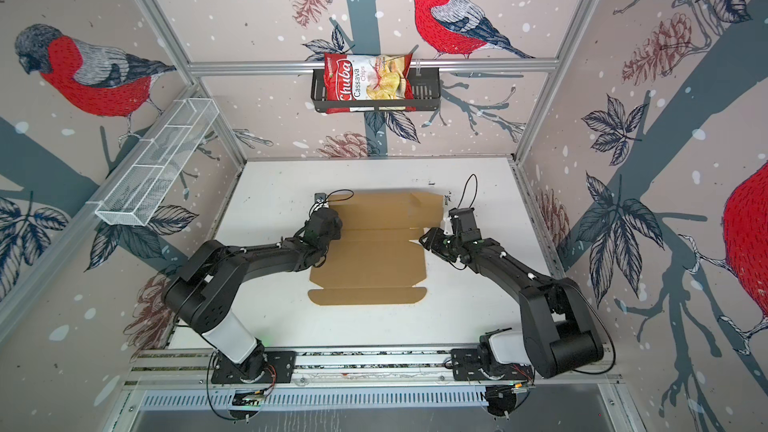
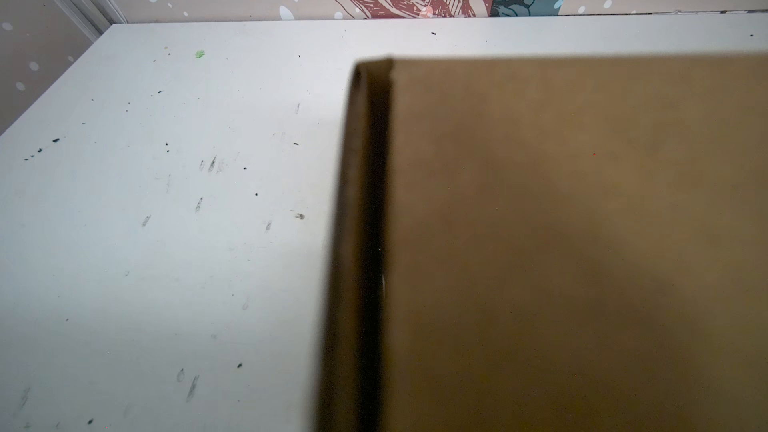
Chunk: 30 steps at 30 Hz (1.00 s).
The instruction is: Fold the paper box
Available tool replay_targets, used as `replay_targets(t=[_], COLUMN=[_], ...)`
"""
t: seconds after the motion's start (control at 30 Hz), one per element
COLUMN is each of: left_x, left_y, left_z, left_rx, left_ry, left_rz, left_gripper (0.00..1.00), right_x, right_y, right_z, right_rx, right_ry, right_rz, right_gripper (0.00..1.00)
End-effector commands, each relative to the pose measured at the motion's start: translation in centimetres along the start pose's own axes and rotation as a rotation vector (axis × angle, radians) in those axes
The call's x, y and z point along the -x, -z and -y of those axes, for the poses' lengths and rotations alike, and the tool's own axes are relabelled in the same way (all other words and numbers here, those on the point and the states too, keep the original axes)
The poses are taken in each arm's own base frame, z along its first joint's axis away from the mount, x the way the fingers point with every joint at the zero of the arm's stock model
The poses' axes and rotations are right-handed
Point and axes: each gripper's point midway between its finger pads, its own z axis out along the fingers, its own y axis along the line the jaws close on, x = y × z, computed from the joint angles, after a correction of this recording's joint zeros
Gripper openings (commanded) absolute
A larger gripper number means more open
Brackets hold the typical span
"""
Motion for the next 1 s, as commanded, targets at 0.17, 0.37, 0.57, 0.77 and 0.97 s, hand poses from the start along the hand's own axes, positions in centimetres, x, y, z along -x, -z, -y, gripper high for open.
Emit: replay_targets(t=[0.17,0.37,0.57,0.77,0.97], left_x=[-2.4,-2.5,-2.9,-2.8,-3.2], left_y=[-0.3,-0.4,-0.6,-0.7,-0.8], left_z=[-0.6,-0.5,-0.3,-0.3,-0.2], left_rx=[0.013,0.006,0.003,0.003,-0.001], left_ry=[-0.084,-0.09,-0.099,-0.1,-0.103], left_rz=[-0.1,-0.101,-0.111,-0.111,-0.121], left_gripper=[0.0,0.0,0.0,0.0,0.0], right_x=[2.8,3.9,4.3,3.8,4.2], right_y=[-3.0,-4.2,-5.6,-6.7,-6.4], right_z=[0.9,1.4,1.9,1.4,-0.1], right_rx=[-0.022,-0.041,-0.062,-0.034,0.048], right_ry=[-0.028,-0.003,0.018,0.032,0.077], right_rz=[0.13,0.15,0.146,0.117,0.157], right_gripper=[0.55,0.6,0.59,0.59,0.58])
